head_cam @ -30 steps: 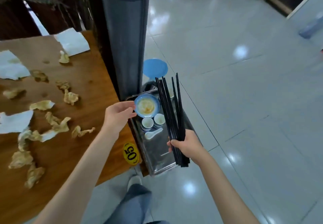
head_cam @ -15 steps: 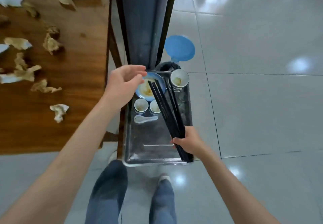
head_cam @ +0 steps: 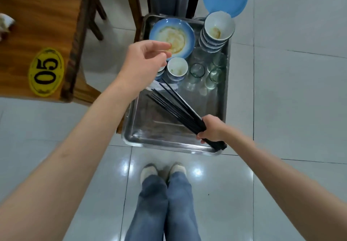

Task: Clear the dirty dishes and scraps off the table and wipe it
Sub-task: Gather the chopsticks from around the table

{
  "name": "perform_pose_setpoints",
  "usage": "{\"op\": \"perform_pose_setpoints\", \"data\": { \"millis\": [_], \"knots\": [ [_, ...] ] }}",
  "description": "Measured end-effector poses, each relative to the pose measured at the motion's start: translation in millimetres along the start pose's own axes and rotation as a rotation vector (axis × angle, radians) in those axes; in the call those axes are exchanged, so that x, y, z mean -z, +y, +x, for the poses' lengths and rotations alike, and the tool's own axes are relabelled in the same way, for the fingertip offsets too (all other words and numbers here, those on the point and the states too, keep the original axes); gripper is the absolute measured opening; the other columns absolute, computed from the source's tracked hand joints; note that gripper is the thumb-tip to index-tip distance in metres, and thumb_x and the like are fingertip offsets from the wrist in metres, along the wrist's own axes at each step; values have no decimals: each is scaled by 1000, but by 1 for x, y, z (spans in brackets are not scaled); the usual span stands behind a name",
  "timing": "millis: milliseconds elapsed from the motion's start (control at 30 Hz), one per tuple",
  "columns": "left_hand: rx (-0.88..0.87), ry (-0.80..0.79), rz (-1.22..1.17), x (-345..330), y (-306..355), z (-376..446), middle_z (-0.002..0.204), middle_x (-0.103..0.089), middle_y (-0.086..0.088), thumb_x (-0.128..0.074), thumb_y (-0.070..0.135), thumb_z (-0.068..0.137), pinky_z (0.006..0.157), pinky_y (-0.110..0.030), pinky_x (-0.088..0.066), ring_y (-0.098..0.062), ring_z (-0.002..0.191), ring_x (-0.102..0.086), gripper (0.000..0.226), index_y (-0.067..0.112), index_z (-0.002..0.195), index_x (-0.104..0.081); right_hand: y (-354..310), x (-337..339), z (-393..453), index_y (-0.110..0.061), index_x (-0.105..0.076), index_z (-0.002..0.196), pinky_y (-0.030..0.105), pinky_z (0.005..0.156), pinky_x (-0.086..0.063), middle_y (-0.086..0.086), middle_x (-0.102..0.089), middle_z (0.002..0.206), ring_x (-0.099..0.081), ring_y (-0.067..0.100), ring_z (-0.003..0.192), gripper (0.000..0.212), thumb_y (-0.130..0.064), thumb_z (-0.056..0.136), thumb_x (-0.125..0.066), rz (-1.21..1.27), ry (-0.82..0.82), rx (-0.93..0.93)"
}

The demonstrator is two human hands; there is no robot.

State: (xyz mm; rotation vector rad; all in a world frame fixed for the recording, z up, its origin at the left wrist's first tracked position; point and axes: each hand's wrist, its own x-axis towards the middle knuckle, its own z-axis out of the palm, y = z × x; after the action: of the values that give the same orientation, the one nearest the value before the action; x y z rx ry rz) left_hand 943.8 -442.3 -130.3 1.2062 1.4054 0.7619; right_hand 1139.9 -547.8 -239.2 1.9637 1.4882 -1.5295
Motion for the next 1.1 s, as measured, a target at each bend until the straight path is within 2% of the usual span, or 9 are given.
{"op": "perform_pose_setpoints", "data": {
  "millis": [133,300,367,467,600,700,800,1000,1100],
  "knots": [
    [36,32,-11,1,-31,-2,90,-70,0,-52,-3,89,87,-26,-53,-13,84,-65,23,13,98,-66,1,-8,27,-9,-57,85,31,72,-55,10,-69,86,-69,24,75,14,-9,79,-69,-183,-45,37],
    [80,69,-24,4,-48,-6,90,-67,-2,-50,-3,91,86,-23,-53,-17,87,-64,22,9,102,-64,4,-19,39,-11,-49,86,28,65,-40,6,-53,83,-51,25,77,18,-16,81,-66,-444,-96,80],
    [98,70,-19,4,-50,-8,91,-68,-1,-50,-3,92,84,-20,-53,-17,88,-65,22,10,103,-64,9,-25,41,-7,-54,94,28,66,-40,7,-52,85,-51,26,78,18,-15,81,-64,-477,-118,87],
    [126,66,-14,6,-52,-9,96,-69,-2,-52,-1,92,89,-26,-53,-20,96,-67,22,14,102,-65,14,-34,44,-2,-57,100,29,66,-41,10,-57,88,-56,29,82,23,-13,81,-64,-501,-135,113],
    [144,62,11,7,-54,-10,96,-70,0,-53,2,92,90,-29,-52,-17,95,-67,23,20,98,-66,17,-43,45,-1,-57,105,29,65,-41,13,-61,94,-54,28,80,25,-9,82,-62,-493,-126,157],
    [148,59,24,8,-55,-10,95,-71,2,-54,4,91,91,-30,-52,-16,94,-68,25,25,93,-67,19,-48,46,-3,-57,110,32,74,-48,14,-62,104,-58,31,94,30,-7,82,-62,-495,-101,176],
    [147,64,21,10,-54,-9,94,-72,2,-54,3,91,89,-28,-53,-15,93,-68,25,24,94,-67,19,-48,44,-7,-58,113,37,80,-51,14,-63,106,-59,32,97,34,-7,80,-64,-540,-76,204],
    [153,52,35,8,-52,-8,95,-72,3,-54,5,91,90,-29,-53,-11,92,-68,25,27,94,-67,16,-45,42,-12,-56,121,38,77,-53,11,-61,109,-60,32,98,39,2,85,-55,-728,-34,221],
    [157,43,49,7,-52,-9,95,-72,5,-55,6,91,92,-31,-52,-10,92,-68,26,29,94,-67,14,-47,40,-14,-50,125,34,67,-48,10,-58,110,-60,32,99,41,4,88,-50,-855,28,209]
  ]
}}
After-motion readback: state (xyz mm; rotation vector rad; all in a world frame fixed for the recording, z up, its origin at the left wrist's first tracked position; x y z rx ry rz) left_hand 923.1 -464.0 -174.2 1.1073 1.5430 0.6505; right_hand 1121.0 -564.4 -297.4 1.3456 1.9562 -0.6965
